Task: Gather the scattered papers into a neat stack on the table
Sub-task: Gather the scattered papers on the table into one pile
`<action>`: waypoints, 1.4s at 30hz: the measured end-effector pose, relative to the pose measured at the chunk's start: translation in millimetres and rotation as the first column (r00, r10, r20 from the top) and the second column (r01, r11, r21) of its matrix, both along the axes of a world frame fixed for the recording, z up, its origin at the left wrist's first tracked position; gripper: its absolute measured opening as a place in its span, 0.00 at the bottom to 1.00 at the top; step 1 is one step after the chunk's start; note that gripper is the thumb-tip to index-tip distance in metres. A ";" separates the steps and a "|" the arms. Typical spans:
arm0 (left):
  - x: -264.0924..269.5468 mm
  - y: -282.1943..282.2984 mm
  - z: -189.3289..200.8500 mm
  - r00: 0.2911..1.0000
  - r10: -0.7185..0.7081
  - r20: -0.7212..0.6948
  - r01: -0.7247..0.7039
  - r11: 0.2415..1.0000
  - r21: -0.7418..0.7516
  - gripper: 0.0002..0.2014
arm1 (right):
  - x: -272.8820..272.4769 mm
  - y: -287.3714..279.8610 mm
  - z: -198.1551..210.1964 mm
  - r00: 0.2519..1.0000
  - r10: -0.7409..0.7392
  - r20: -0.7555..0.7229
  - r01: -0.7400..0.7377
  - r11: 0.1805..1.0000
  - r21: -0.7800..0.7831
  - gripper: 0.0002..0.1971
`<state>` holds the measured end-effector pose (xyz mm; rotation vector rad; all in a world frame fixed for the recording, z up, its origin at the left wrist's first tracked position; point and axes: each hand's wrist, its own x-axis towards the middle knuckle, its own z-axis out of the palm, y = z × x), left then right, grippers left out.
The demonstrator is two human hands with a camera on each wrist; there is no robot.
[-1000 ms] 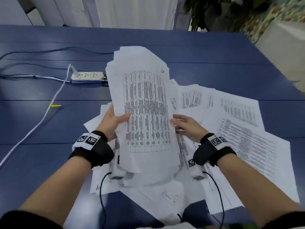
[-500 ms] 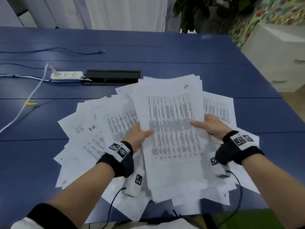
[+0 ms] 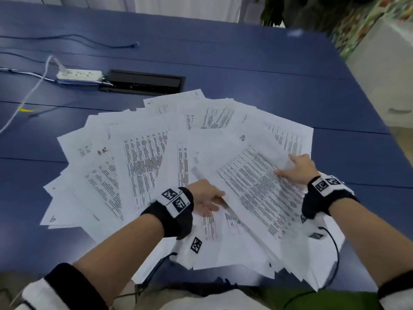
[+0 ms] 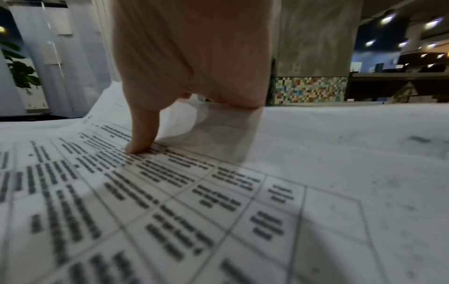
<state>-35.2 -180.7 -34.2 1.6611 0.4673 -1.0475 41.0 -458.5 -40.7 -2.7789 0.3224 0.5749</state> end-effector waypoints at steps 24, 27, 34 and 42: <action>1.7 -14.7 0.1 0.983 0.184 -0.014 -0.184 0.973 -0.140 0.15 | 12.8 6.0 14.7 0.999 0.011 -0.045 -0.001 0.975 0.221 0.29; 5.6 -4.6 -2.6 0.963 0.269 0.022 -0.266 0.959 -0.094 0.13 | 17.5 12.2 22.6 0.998 -0.004 -0.060 0.028 0.917 0.397 0.21; 16.7 40.7 -10.8 0.898 0.327 0.293 -0.390 0.901 0.190 0.32 | 21.3 54.0 24.9 0.963 -0.269 0.010 0.171 0.642 0.748 0.23; 25.2 98.5 -16.1 0.931 -0.016 0.364 -0.226 0.758 0.611 0.30 | 7.4 76.6 -6.1 0.944 -0.283 -0.170 0.328 0.736 0.593 0.28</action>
